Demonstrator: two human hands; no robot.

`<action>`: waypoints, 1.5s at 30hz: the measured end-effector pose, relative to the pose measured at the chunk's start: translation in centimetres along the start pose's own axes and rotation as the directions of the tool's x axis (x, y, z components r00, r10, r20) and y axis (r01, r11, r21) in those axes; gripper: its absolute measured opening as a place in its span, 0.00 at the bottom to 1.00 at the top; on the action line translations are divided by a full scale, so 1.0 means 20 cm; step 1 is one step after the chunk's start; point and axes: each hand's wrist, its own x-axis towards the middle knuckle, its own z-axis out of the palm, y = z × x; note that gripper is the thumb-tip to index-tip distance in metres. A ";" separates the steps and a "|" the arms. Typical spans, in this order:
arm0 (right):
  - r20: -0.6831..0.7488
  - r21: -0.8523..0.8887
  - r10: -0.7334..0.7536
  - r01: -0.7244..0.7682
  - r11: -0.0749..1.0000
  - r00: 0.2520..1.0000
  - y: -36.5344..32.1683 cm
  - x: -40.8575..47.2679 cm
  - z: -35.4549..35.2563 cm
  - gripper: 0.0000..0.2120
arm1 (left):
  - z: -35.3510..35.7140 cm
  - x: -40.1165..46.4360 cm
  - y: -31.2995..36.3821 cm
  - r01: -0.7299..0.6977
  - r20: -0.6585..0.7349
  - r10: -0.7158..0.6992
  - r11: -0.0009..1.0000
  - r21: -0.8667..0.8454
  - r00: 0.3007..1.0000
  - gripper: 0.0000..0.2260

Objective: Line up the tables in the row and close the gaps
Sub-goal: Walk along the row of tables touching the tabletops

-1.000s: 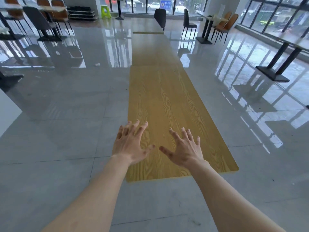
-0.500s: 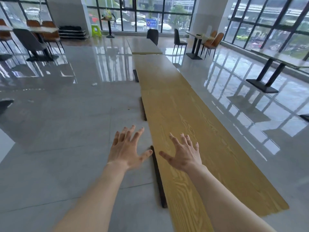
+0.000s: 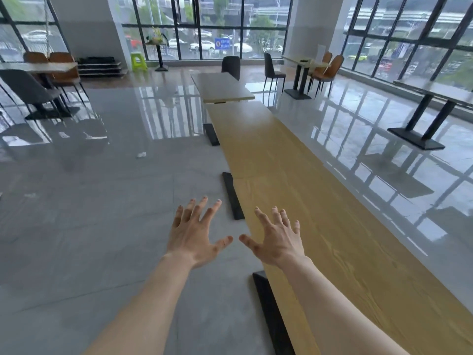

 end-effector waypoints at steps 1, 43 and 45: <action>-0.001 0.000 -0.002 0.002 1.000 1.000 -0.06 0.13 -0.01 0.45 | -0.01 0.12 -0.08 0.002 -0.007 -0.002 1.000 -0.003 1.000 0.41; -0.033 -0.025 0.078 -0.079 0.997 0.996 -1.95 7.80 -0.42 0.43 | 0.12 7.33 -3.58 -0.096 0.025 0.096 0.995 0.011 0.995 0.41; -0.012 -0.016 0.124 -0.124 0.992 0.992 -2.03 8.20 -0.42 0.42 | 0.15 7.72 -3.75 -0.112 0.054 0.112 0.994 -0.011 0.992 0.41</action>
